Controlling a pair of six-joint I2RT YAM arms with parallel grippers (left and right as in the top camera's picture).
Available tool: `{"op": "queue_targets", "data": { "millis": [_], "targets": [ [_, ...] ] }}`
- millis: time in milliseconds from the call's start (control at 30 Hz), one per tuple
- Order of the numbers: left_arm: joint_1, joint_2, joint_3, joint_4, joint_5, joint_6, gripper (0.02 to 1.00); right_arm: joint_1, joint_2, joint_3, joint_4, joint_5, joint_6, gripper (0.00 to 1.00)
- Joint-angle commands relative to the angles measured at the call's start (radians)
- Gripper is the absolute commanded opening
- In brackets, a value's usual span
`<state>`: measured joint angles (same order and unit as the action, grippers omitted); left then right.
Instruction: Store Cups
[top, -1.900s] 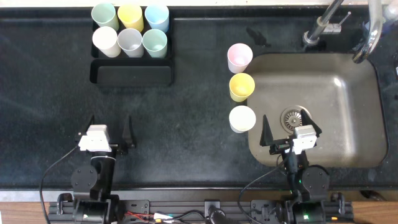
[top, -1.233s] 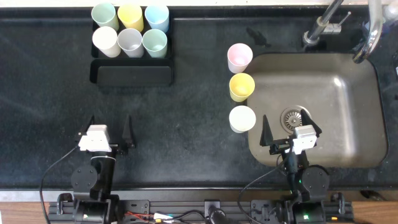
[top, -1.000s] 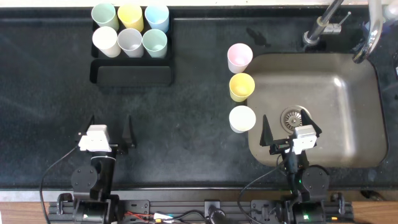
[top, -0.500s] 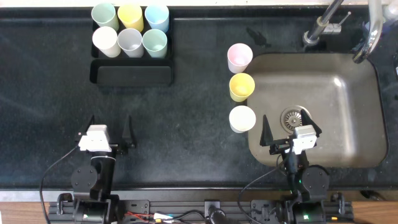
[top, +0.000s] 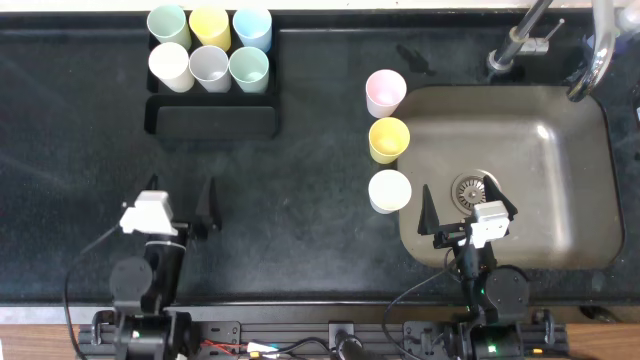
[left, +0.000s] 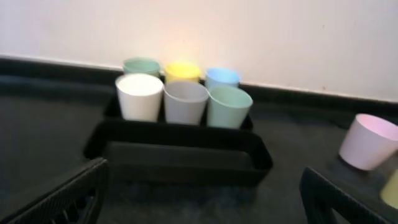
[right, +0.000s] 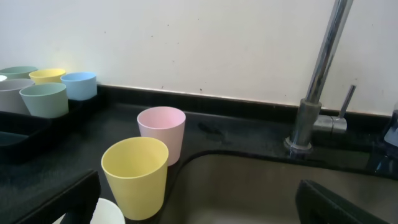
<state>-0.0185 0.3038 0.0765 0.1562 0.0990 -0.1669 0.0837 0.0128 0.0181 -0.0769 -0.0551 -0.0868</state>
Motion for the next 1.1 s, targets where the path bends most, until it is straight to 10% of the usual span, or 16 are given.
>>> {"op": "queue_targets", "data": {
  "millis": [33,1100],
  "targets": [
    [-0.005,0.233,0.202,0.016,0.091,-0.07,1.0,-0.004,-0.009,-0.013,0.005,-0.004,-0.006,0.996],
    [-0.567,1.657,1.827,-0.894,-0.186,-0.386,1.0,-0.004,-0.009,-0.013,0.005,-0.004,-0.006,0.996]
  ]
}}
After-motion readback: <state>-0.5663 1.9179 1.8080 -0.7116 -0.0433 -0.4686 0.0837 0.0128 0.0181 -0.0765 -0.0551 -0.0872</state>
